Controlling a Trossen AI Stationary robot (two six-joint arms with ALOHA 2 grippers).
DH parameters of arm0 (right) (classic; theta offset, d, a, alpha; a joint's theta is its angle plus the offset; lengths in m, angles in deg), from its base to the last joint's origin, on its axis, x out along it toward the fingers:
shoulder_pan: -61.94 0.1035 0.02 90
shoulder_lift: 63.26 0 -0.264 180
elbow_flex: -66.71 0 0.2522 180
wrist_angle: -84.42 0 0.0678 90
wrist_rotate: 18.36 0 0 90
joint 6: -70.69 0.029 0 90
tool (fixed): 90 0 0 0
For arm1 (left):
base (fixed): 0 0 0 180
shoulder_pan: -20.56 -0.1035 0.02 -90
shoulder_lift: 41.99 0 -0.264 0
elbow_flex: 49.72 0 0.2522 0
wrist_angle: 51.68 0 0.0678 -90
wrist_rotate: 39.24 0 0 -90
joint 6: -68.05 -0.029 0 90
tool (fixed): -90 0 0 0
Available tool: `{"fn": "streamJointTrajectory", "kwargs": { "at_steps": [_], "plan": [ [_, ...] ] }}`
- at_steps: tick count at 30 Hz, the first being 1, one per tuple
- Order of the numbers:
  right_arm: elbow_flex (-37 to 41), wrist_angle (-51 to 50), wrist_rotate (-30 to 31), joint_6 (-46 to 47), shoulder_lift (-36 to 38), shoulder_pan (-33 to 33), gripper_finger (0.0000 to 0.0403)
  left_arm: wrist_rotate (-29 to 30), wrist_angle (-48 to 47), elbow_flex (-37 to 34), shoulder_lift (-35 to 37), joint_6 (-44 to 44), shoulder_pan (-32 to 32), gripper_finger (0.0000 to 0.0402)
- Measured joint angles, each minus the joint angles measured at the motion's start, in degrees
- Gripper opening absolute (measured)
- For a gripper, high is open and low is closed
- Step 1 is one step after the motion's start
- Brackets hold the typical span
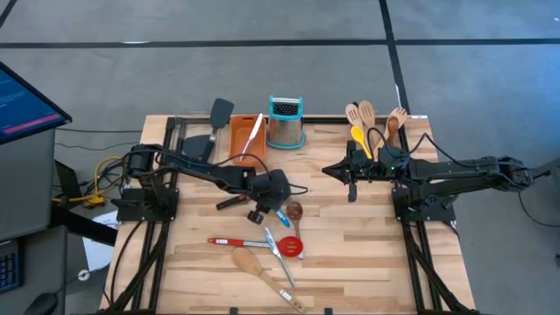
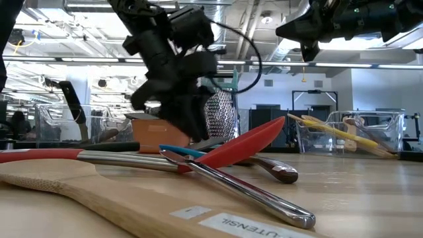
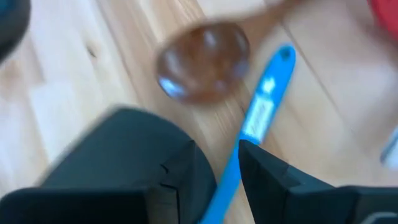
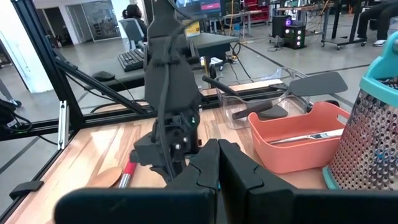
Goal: Pick & Place Kitchen Items
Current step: Put the blue spoon into the right transparent bin
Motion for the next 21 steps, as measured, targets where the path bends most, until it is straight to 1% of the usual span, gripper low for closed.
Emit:
{"fn": "streamJointTrajectory", "kwargs": {
  "at_steps": [2,6,9,14,17,21],
  "plan": [
    [0.00,-0.13,0.00,0.00,0.00,0.00,0.0000,0.08,0.41,1.52,0.00,2.25,0.00,0.0099],
    [-0.01,-0.33,0.00,0.02,0.00,0.02,0.0000,0.28,0.88,3.91,1.00,4.05,0.55,0.0078],
    [-0.04,-0.66,0.00,0.02,0.00,0.02,0.0000,0.01,1.35,4.77,3.39,4.13,1.09,0.0059],
    [-0.07,-0.66,0.00,0.02,0.00,0.02,0.0000,-0.07,1.22,7.24,5.25,5.40,0.65,0.0009],
    [-0.07,-0.43,-0.01,0.01,0.00,0.02,0.0000,0.00,1.47,10.33,4.82,3.71,-0.50,0.0004],
    [-0.07,-0.59,-0.07,0.02,0.02,0.02,0.0000,-1.02,0.61,14.52,1.69,2.10,-2.84,0.0002]
  ]
}}
